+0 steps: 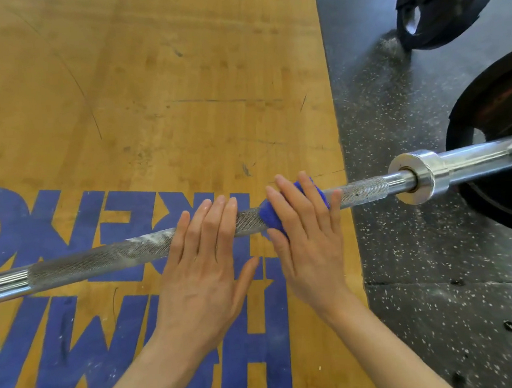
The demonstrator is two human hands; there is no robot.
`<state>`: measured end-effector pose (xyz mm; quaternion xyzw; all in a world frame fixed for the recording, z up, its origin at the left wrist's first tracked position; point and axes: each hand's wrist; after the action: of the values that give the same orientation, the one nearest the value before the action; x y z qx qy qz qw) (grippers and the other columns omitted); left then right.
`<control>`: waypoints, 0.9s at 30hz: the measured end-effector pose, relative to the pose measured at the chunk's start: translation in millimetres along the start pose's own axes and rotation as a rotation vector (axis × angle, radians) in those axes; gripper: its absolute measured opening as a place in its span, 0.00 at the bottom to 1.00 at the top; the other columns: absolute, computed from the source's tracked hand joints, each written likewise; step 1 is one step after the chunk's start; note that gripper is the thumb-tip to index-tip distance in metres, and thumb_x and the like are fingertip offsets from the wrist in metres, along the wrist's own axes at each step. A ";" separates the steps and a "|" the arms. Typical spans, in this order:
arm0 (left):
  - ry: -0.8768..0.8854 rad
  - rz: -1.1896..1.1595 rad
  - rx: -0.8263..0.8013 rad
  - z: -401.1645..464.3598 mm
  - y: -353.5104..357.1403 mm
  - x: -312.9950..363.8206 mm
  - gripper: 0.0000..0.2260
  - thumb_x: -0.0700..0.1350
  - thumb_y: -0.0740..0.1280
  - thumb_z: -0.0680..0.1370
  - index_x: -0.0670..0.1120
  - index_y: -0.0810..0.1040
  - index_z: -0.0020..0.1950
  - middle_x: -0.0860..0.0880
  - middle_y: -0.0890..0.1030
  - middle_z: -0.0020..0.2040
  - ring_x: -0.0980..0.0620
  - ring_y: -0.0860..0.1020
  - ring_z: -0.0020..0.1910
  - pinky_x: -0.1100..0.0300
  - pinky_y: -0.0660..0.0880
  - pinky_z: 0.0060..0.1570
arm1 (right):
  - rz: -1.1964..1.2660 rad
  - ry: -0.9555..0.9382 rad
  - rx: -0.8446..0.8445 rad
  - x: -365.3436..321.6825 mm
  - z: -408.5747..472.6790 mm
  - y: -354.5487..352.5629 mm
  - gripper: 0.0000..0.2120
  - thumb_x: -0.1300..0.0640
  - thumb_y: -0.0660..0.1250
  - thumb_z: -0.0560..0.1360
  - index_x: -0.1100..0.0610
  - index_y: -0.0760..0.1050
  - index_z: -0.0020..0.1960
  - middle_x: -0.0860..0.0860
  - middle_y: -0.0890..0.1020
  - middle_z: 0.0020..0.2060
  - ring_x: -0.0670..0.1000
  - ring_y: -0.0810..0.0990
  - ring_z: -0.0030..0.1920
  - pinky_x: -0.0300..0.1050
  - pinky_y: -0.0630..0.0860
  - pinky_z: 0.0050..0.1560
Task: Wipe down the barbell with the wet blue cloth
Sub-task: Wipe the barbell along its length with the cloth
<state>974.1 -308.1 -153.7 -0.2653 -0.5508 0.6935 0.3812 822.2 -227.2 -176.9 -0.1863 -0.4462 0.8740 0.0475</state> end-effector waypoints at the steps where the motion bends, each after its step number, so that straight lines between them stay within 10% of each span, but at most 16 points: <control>1: 0.001 0.003 -0.002 1.0 -0.5 -0.3 0.32 0.57 0.57 0.82 0.37 0.62 0.79 0.40 0.69 0.75 0.41 0.65 0.75 0.48 0.50 0.79 | -0.027 0.009 0.007 10.7 -2.0 -3.3 0.20 0.50 0.47 0.87 0.56 0.63 0.76 0.52 0.67 0.75 0.54 0.56 0.80 0.56 0.42 0.80; 14: -0.013 0.035 -0.002 13.0 1.6 -4.6 0.30 0.55 0.57 0.82 0.36 0.65 0.78 0.39 0.71 0.73 0.41 0.65 0.74 0.48 0.50 0.79 | 0.049 0.178 0.050 9.2 7.8 0.3 0.21 0.53 0.49 0.87 0.58 0.59 0.78 0.53 0.64 0.77 0.54 0.51 0.81 0.59 0.42 0.80; 27: -0.032 0.018 -0.005 32.3 3.0 -13.1 0.28 0.57 0.55 0.83 0.37 0.68 0.75 0.41 0.74 0.67 0.42 0.68 0.70 0.50 0.51 0.77 | -0.059 -0.047 -0.078 19.4 34.2 -5.6 0.23 0.52 0.47 0.87 0.61 0.67 0.76 0.54 0.70 0.75 0.57 0.61 0.79 0.57 0.44 0.80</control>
<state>955.4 -337.3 -149.2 -0.2598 -0.5562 0.6997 0.3654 791.2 -245.1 -159.8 -0.1540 -0.4861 0.8584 0.0555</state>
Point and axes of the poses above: each hand's wrist, its own z-axis towards the middle knuckle, its own y-axis out of the palm, x = y × z
